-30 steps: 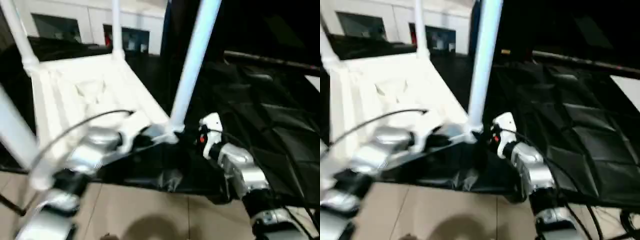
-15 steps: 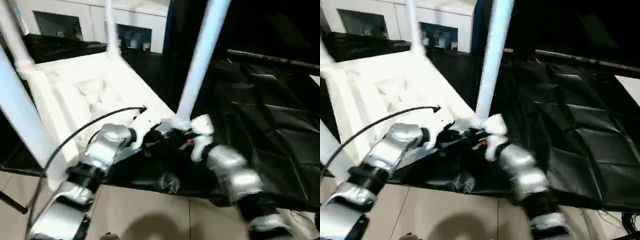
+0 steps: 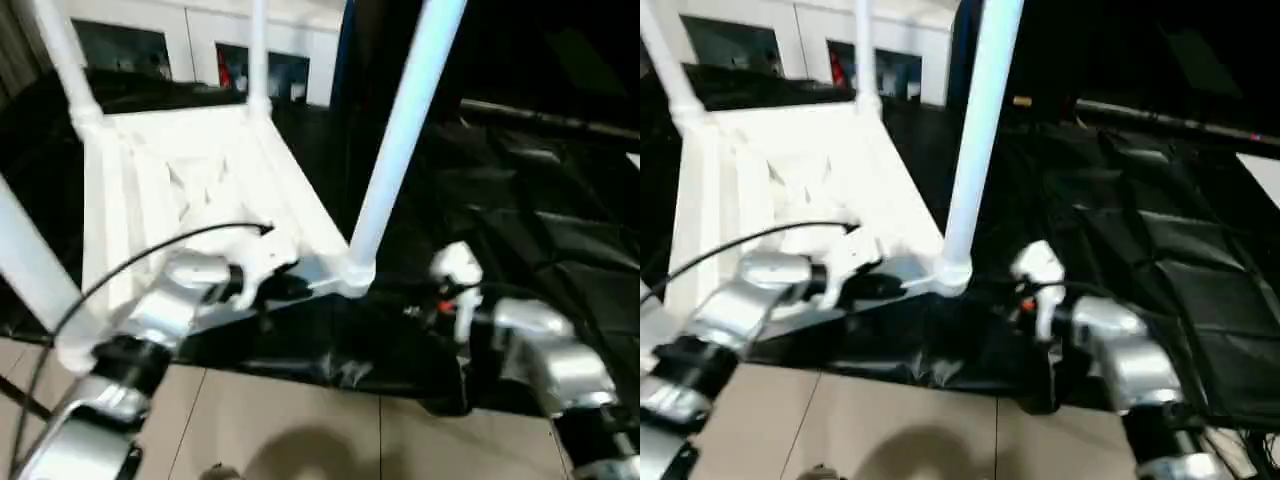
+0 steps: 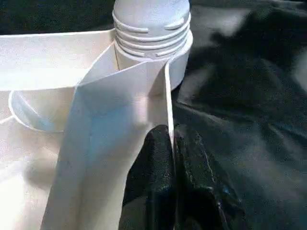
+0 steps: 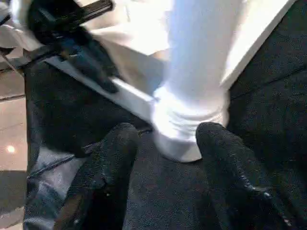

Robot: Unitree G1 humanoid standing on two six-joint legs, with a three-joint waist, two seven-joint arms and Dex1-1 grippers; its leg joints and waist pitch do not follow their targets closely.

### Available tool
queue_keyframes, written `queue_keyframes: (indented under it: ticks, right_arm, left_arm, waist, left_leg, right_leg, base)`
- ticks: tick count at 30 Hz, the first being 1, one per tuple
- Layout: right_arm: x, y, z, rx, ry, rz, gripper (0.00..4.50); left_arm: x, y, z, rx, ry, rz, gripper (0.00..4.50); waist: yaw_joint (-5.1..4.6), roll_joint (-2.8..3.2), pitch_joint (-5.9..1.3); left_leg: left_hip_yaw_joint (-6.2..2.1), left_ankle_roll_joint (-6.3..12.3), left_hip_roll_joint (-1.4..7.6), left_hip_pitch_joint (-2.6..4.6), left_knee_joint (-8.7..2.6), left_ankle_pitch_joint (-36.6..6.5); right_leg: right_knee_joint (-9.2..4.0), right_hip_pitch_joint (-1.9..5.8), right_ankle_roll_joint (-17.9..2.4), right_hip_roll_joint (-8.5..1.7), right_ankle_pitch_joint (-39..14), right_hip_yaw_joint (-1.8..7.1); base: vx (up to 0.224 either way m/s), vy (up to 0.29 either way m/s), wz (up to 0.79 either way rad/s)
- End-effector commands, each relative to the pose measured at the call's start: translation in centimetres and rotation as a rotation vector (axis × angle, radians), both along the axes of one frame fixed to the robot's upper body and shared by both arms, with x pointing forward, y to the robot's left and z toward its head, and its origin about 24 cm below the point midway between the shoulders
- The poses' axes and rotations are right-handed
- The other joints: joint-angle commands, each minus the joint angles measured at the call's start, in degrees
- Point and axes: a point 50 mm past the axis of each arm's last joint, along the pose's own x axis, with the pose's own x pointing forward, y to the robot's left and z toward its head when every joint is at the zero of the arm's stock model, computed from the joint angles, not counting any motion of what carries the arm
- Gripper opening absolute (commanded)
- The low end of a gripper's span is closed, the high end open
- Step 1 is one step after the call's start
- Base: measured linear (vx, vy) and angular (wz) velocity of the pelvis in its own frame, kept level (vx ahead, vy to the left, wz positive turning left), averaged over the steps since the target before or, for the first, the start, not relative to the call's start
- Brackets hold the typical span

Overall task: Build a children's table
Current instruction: Rotate leg to tighten

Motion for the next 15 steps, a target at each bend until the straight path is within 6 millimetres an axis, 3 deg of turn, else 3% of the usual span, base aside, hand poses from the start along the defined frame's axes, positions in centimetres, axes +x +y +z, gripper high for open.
queue_keyframes:
  ticks: [1,3,10,15]
  right_arm:
    - [0.5,-0.1,0.3,-0.003,-0.014,-0.006,2.59]
    - [0.7,0.2,0.2,-0.006,-0.014,0.0,2.77]
    - [0.7,1.7,-0.6,-0.064,0.007,0.076,3.28]
    - [1.6,2.6,-0.7,-0.061,-0.017,0.044,3.28]
  left_arm:
    - [-0.8,-1.8,0.4,-0.066,0.012,-0.109,0.0]
    - [-0.9,-1.9,0.4,-0.066,0.012,-0.113,0.0]
    - [-1.1,-2.2,0.3,-0.072,0.015,-0.125,0.0]
    - [-1.0,-2.3,0.6,-0.074,0.01,-0.123,0.0]
  waist:
    - [-0.14,0.09,-3.45]
    - [-0.09,-0.25,-3.41]
    - [0.07,-0.24,-3.41]
    - [-0.14,-0.14,-3.53]
  left_leg:
    - [0.71,1.78,-0.17,0.2,-3.48,-9.0]
    - [0.78,1.87,-0.19,0.16,-3.47,-9.0]
    - [0.77,1.46,-0.29,0.02,-3.46,-8.7]
    - [0.76,1.23,-0.27,0.12,-3.46,-8.5]
  right_leg:
    - [-4.53,2.67,-9.4,-3.7,-10.0,2.52]
    - [-4.41,2.71,-10.0,-3.67,-9.3,2.46]
    - [-4.42,2.92,-9.1,-3.82,-9.8,2.5]
    - [-4.28,2.79,-9.6,-3.85,-9.4,2.52]
  base:
    - [0.0,0.0,0.0]
    - [0.0,0.0,0.0]
    - [0.0,0.0,0.0]
    - [0.0,0.0,0.0]
